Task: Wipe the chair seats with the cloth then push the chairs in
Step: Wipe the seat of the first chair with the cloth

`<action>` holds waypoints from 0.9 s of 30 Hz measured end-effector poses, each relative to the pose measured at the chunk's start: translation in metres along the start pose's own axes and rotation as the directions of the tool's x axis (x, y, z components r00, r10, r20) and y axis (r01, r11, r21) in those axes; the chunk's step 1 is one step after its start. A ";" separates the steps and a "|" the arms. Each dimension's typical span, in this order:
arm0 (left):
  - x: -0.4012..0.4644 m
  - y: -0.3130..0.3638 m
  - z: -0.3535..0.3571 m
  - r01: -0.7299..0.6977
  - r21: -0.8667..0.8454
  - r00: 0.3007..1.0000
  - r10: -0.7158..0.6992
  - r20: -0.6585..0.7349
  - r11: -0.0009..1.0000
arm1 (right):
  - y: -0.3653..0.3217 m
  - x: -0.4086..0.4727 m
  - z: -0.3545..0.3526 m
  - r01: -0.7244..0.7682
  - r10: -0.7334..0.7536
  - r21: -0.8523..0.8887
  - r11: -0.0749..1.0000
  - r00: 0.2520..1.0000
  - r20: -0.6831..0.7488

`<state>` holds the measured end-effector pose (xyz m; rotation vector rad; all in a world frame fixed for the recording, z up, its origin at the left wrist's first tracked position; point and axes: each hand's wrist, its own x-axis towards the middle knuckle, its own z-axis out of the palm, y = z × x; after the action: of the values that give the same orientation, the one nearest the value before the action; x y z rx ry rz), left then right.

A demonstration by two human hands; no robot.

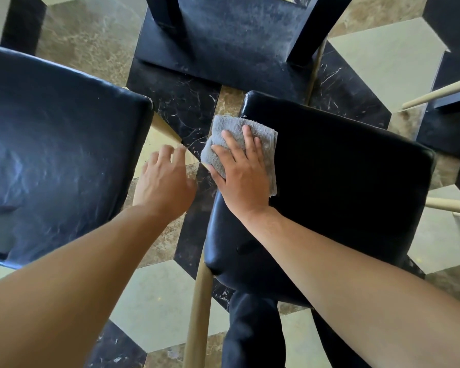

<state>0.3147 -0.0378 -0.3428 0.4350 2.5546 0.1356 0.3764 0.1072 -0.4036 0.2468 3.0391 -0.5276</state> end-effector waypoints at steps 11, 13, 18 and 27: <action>-0.024 0.024 0.001 -0.005 0.013 1.000 0.004 0.017 1.000 | 0.013 -0.054 -0.008 0.221 -0.228 0.082 0.972 0.969 0.092; -0.028 0.032 -0.001 -0.050 0.035 0.998 0.049 0.030 0.998 | 0.018 -0.059 -0.012 0.238 -0.248 0.093 0.967 0.962 0.114; -0.025 0.041 -0.013 -0.126 0.143 0.992 0.123 0.028 0.982 | 0.035 -0.067 -0.019 0.250 -0.258 0.065 0.966 0.953 0.161; -0.033 0.097 0.000 0.000 0.078 0.999 -0.003 0.050 0.997 | 0.068 -0.101 -0.030 0.117 -0.126 0.075 0.990 0.984 0.123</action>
<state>0.3687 0.0428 -0.3087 0.4602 2.5175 0.0248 0.4864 0.1654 -0.3902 0.0278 2.9287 -0.6286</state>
